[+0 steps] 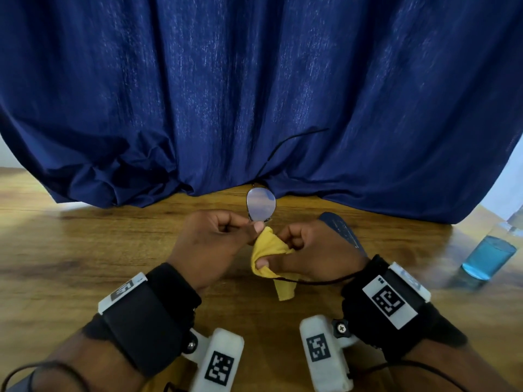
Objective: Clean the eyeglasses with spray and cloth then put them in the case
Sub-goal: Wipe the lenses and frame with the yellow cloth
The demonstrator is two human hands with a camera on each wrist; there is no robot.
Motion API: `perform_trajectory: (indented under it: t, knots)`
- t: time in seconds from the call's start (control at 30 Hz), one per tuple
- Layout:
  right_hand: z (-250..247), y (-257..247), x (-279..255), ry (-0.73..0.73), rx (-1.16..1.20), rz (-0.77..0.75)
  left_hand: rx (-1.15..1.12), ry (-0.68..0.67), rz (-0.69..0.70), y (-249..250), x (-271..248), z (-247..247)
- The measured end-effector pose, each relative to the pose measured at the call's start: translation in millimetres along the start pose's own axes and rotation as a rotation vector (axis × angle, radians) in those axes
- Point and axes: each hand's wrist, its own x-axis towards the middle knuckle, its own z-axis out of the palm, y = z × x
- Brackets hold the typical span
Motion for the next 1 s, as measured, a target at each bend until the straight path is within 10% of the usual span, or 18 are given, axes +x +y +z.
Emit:
perform_trajectory:
  t: [1.0]
  knots:
    - [4.3, 10.8, 1.2, -0.146, 0.396, 0.033, 0.022, 0.039, 0.03, 1.0, 0.3, -0.6]
